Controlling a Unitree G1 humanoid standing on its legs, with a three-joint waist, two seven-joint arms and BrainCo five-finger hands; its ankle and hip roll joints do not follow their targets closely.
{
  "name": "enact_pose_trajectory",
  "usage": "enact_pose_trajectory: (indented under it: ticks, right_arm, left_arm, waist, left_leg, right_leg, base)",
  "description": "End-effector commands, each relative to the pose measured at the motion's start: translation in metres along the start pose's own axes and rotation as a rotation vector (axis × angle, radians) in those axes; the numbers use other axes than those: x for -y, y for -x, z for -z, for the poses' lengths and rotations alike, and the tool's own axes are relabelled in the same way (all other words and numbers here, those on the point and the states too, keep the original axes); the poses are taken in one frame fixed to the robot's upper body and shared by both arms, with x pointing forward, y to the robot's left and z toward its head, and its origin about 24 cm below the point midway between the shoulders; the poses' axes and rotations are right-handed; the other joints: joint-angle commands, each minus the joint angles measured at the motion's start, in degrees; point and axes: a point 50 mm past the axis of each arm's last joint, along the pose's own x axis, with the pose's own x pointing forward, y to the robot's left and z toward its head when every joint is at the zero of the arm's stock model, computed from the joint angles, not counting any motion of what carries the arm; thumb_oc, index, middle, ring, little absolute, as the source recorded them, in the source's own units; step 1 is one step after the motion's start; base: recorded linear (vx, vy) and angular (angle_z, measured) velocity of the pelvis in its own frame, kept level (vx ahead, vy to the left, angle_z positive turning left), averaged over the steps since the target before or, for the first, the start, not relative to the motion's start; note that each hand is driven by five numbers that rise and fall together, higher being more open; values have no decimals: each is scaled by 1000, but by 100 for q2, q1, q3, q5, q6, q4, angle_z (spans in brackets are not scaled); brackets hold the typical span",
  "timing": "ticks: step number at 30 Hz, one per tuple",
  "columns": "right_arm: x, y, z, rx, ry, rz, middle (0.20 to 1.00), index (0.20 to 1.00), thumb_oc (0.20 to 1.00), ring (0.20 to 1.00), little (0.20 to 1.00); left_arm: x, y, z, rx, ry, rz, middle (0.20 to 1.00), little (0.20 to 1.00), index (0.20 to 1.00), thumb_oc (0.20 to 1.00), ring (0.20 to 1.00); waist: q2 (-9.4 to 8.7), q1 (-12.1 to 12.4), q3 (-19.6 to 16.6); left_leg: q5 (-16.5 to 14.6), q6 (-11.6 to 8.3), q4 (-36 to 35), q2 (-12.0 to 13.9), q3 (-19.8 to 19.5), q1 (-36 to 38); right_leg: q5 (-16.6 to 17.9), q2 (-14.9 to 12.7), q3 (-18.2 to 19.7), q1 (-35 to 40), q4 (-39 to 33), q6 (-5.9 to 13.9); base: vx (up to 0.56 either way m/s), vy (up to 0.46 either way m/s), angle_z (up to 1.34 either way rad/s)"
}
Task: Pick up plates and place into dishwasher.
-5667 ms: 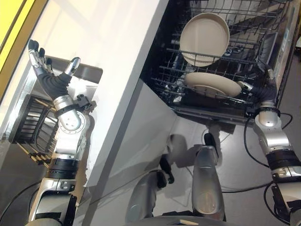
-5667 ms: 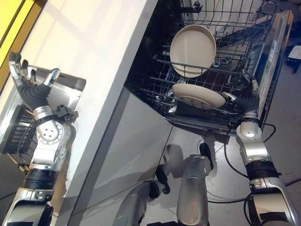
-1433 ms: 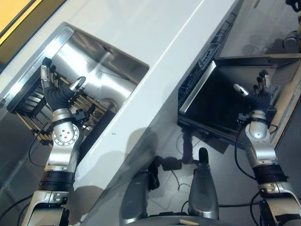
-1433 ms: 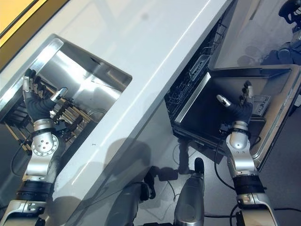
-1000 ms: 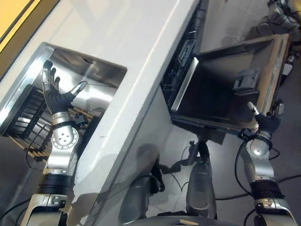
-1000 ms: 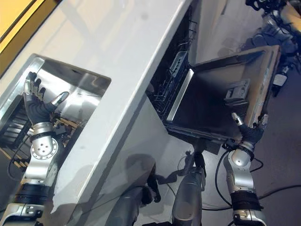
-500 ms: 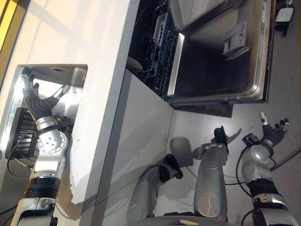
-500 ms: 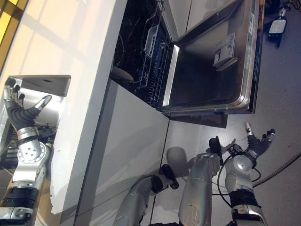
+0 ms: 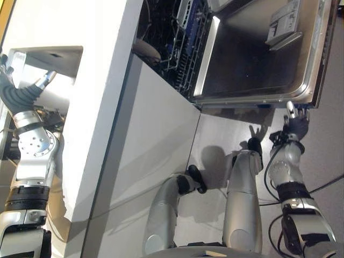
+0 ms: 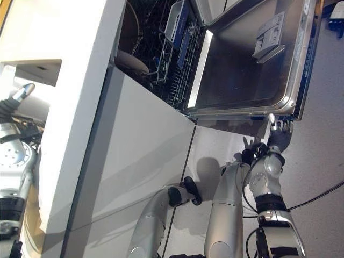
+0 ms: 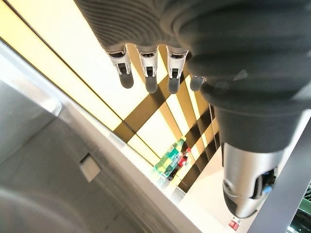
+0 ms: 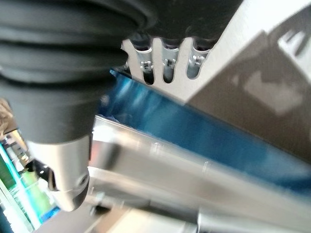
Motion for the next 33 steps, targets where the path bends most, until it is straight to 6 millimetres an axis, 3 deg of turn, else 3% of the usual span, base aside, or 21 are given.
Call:
enact_pose_trajectory:
  ticks: [1,3,5,6,7,8,13,19,24,28,33]
  right_arm:
    - [-45,-24,-59,195,-108,-111,1000,1000,1000,1000,1000]
    - [-51,-33,-73,215,-193,-54,1000,1000,1000,1000,1000]
    - [-60,-37,-84,248,-202,-57,1000,1000,1000,1000,1000]
    - [-70,-39,-92,260,-220,-81,1000,1000,1000,1000,1000]
    - [-82,-41,-103,279,-228,-122,1000,1000,1000,1000,1000]
    - [-91,-41,-109,299,-223,-174,1000,1000,1000,1000,1000]
    - [-136,-22,-121,379,-107,-526,1000,1000,1000,1000,1000]
    - [-158,7,-113,369,40,-882,1000,1000,1000,1000,1000]
    - [-171,31,-119,393,86,-1140,1000,1000,1000,1000,1000]
    - [-180,44,-118,395,123,-1228,1000,1000,1000,1000,1000]
    - [-177,49,-117,408,97,-1243,1000,1000,1000,1000,1000]
  left_arm:
    - [94,76,-3,-145,378,174,1000,1000,1000,1000,1000]
    - [95,77,-4,-139,378,182,1000,1000,1000,1000,1000]
    - [96,76,-6,-128,380,188,1000,1000,1000,1000,1000]
    - [97,78,-7,-126,381,198,1000,1000,1000,1000,1000]
    - [95,79,-8,-126,387,206,1000,1000,1000,1000,1000]
    - [93,79,-8,-123,393,206,1000,1000,1000,1000,1000]
    - [86,79,-9,-120,406,203,1000,1000,1000,1000,1000]
    - [82,72,-5,-141,422,188,1000,1000,1000,1000,1000]
    - [81,63,-7,-128,426,188,1000,1000,1000,1000,1000]
    - [80,55,-6,-126,414,188,1000,1000,1000,1000,1000]
    - [77,46,-9,-104,397,186,1000,1000,1000,1000,1000]
  waist:
    - [787,-360,447]
    - [897,-304,447]
    - [950,-284,447]
    - [999,-244,447]
    - [1046,-200,447]
    - [1066,-190,447]
    - [1068,-140,447]
    - [826,-165,447]
    - [581,-106,447]
    - [376,-41,447]
    - [56,88,447]
  left_leg:
    - [-631,-49,1118,97,-49,-466]
    - [-784,-119,1259,136,-124,-520]
    - [-647,-77,1279,132,-68,-684]
    - [-783,-120,1384,125,-130,-674]
    - [-836,-127,1458,131,-155,-716]
    - [-708,-84,1438,143,-108,-829]
    - [-690,-95,1472,205,-165,-967]
    - [-476,-149,1130,265,-240,-850]
    - [-288,-197,616,199,-350,-530]
    - [-188,-210,273,170,-458,-202]
    - [-121,-198,-168,69,-633,286]
  right_leg:
    - [-478,5,3,-315,633,-711]
    - [-731,8,61,-419,904,-672]
    - [-586,-29,68,-576,876,-706]
    - [-752,-14,103,-577,1015,-690]
    - [-837,-16,110,-632,1122,-686]
    - [-701,-48,94,-727,1057,-714]
    - [-714,-67,79,-832,1070,-708]
    - [-532,-49,-70,-625,661,-651]
    - [-288,-61,-289,-184,38,-597]
    - [-175,-43,-471,255,-308,-568]
    - [-2,-35,-731,957,-848,-537]
  base:
    - [-35,-70,6]
    - [15,-64,5]
    - [-19,-40,13]
    - [70,-36,10]
    - [-1,-27,3]
    - [-61,-8,-5]
    - [-19,17,-4]
    - [-5,17,-31]
    - [-23,-9,14]
    - [6,-22,-9]
    - [8,-67,10]
